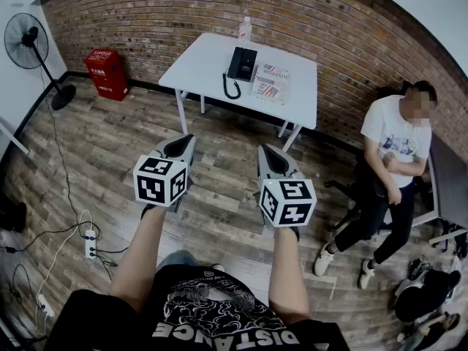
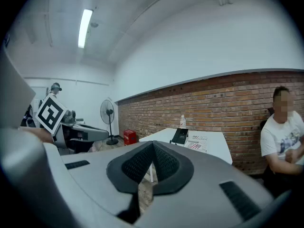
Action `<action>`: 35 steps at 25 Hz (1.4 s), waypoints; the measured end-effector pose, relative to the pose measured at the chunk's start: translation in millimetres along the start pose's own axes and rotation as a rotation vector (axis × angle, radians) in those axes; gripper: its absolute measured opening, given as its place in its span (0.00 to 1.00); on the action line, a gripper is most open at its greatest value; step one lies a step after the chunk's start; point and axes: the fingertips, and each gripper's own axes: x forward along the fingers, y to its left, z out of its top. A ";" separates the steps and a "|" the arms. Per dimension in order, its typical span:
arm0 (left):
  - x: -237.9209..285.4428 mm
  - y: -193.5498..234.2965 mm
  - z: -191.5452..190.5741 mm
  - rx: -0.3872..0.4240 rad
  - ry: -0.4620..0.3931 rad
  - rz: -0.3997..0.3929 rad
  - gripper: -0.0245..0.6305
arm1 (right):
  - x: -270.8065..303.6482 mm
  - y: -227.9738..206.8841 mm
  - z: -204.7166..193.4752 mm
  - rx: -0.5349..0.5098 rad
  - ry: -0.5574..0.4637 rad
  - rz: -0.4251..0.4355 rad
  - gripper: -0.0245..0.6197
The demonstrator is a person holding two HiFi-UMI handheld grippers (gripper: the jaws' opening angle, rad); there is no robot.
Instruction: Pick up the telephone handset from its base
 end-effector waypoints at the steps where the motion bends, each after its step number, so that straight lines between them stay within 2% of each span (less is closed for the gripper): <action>1: 4.0 0.7 0.0 -0.003 0.003 0.001 0.05 | 2.8 -3.0 -1.2 -0.001 0.006 0.000 0.04; 9: 23.2 6.5 0.6 -0.018 0.013 -0.002 0.05 | 18.5 -14.3 -7.2 -0.001 0.028 0.008 0.04; 17: 51.7 29.9 -3.3 -0.049 0.015 -0.025 0.05 | 52.4 -17.8 -12.6 -0.020 0.059 0.011 0.04; 25: 109.5 59.2 12.6 -0.050 0.010 -0.072 0.06 | 102.4 -42.3 -6.6 -0.028 0.086 -0.030 0.04; 35: 188.2 121.7 40.1 -0.063 0.026 -0.139 0.14 | 192.0 -65.4 20.4 -0.023 0.100 -0.085 0.04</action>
